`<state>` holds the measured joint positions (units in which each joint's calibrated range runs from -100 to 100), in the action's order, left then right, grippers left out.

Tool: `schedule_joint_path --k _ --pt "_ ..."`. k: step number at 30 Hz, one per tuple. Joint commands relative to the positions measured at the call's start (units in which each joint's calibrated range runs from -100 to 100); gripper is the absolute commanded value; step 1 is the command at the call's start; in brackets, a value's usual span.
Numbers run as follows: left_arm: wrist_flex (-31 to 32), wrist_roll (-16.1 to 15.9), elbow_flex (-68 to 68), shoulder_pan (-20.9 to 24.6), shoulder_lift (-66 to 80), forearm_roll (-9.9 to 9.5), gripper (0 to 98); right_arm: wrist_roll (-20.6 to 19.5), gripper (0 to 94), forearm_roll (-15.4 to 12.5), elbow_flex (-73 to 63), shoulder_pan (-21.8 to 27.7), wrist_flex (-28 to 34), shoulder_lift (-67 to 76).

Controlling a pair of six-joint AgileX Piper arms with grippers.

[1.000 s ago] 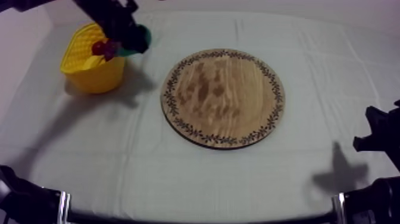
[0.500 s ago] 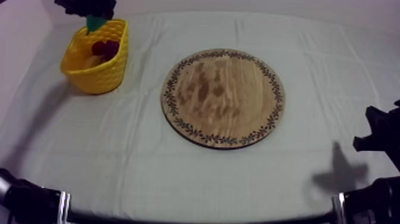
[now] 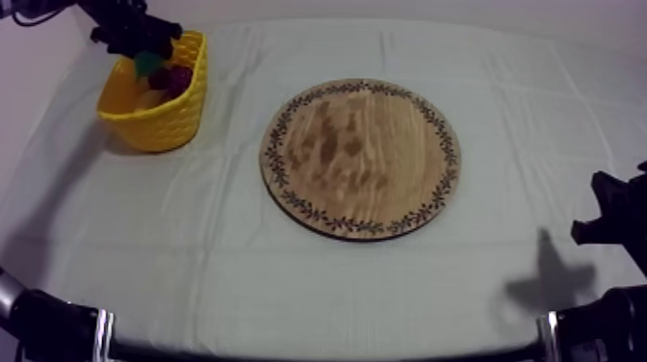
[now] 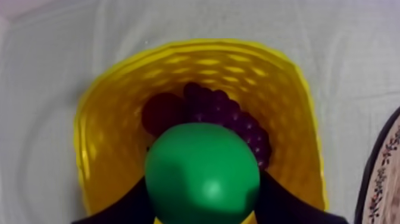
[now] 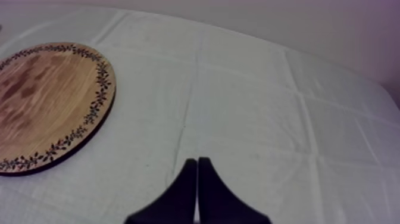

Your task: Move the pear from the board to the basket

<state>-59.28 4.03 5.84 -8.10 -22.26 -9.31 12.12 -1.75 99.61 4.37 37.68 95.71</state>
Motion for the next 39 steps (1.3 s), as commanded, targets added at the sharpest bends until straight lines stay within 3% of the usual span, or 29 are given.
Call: schedule_joint_path --k 1,11,13,17,23,28,39 --pt "-0.10 0.09 0.30 0.05 -0.76 -0.04 43.4 -0.01 0.3 0.02 0.05 0.00 -0.02 0.05" --pt "-0.36 -0.03 2.30 0.10 -0.96 0.27 47.6 -0.03 0.3 0.02 0.05 0.00 -0.02 0.05" --pt "-0.98 -0.22 2.56 0.07 -0.83 0.33 56.7 -0.03 0.3 0.02 0.05 0.00 -0.02 0.05" --pt "-3.30 0.45 1.93 -0.08 -0.71 0.24 84.4 0.00 0.3 0.02 0.05 -0.02 -0.02 0.05" --pt "-4.24 1.94 0.75 -0.02 -0.52 -0.16 94.7 0.00 0.3 0.02 0.05 -0.07 -0.02 0.05" --pt "-3.40 2.95 0.30 0.43 1.05 -0.32 92.0 -0.02 0.3 0.02 0.05 -0.08 -0.02 0.05" --pt "2.23 1.41 6.37 2.87 17.53 0.38 60.0 -0.03 0.3 0.02 0.05 -0.08 -0.02 0.05"
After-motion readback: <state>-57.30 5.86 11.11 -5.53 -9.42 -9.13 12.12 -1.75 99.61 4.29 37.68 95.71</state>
